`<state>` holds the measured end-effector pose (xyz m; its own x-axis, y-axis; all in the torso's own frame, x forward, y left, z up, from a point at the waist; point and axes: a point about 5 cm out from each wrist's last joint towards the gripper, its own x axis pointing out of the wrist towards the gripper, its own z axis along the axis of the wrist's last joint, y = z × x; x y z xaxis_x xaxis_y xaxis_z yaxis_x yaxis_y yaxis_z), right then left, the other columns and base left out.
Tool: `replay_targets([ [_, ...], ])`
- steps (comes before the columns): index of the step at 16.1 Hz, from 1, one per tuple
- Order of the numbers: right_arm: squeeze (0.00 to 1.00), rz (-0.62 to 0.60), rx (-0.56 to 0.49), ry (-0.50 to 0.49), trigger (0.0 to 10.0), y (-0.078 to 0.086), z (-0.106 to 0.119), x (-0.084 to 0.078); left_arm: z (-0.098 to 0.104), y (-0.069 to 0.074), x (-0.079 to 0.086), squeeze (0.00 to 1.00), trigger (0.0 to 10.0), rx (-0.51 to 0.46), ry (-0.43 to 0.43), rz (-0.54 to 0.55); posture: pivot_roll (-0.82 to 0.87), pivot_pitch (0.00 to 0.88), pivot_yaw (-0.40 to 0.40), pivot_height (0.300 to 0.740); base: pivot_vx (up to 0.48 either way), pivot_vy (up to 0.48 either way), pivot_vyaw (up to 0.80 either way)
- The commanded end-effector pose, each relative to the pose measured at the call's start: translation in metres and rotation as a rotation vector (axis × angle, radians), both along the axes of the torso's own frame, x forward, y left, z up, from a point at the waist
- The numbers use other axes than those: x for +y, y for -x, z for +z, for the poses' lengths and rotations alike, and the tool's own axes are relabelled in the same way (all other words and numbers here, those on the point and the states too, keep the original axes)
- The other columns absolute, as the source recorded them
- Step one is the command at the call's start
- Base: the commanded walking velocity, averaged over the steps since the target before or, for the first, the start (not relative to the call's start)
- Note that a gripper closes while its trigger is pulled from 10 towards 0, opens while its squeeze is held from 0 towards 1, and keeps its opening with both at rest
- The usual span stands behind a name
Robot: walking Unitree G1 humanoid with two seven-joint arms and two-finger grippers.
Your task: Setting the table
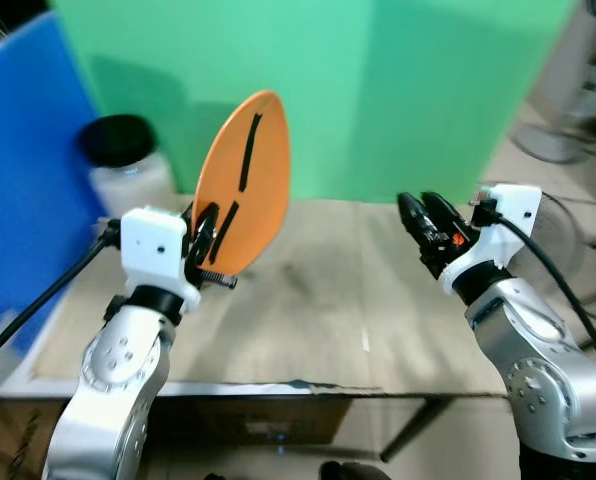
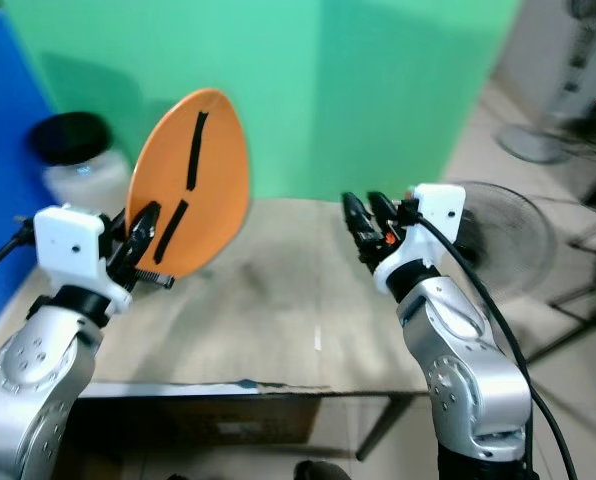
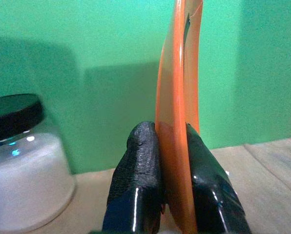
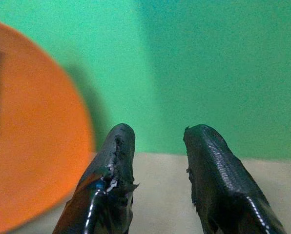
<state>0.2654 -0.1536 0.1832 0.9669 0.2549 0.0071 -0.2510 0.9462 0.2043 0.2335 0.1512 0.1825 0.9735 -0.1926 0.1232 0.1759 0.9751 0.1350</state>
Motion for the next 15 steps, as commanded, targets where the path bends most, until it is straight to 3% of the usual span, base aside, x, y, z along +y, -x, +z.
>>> replay_targets([
  [1,0.0,-0.009,-0.014,0.031,10.0,0.0,0.0,0.0,0.008,0.006,0.0,0.0,10.0,-0.052,-0.002,0.02,-0.08,0.0,0.004,0.74,0.0,0.0,-0.8],
  [4,0.0,0.027,-0.021,0.093,10.0,0.003,-0.003,0.004,-0.006,0.013,0.007,0.0,10.0,0.004,-0.067,0.107,-0.08,0.0,-0.002,0.74,0.0,0.0,-0.8],
  [7,0.0,0.034,-0.006,0.105,10.0,0.005,-0.008,0.004,-0.012,0.018,0.019,0.0,10.0,0.039,-0.043,0.187,-0.07,0.0,-0.015,0.74,0.0,0.0,-0.8],
  [8,0.0,0.03,-0.005,0.114,10.0,0.006,-0.012,0.002,-0.015,0.021,0.028,0.0,10.0,0.044,-0.079,0.229,-0.07,0.0,-0.013,0.74,0.0,0.0,-0.8],
  [12,0.0,0.014,0.016,0.128,10.0,0.009,-0.018,-0.007,-0.01,0.023,0.039,0.0,10.0,-0.007,-0.149,0.277,-0.07,0.0,-0.001,0.74,0.0,0.0,-0.8],
  [14,0.0,-0.006,0.01,0.132,10.0,0.013,-0.018,-0.009,0.007,0.022,0.029,0.0,10.0,-0.1,-0.091,0.205,-0.07,0.0,0.011,0.74,0.0,0.0,-0.8],
  [15,0.0,-0.02,-0.009,0.129,10.0,0.015,-0.017,-0.01,0.018,0.023,0.019,0.0,10.0,-0.152,0.002,0.141,-0.07,0.0,0.015,0.74,0.0,0.0,-0.8],
])
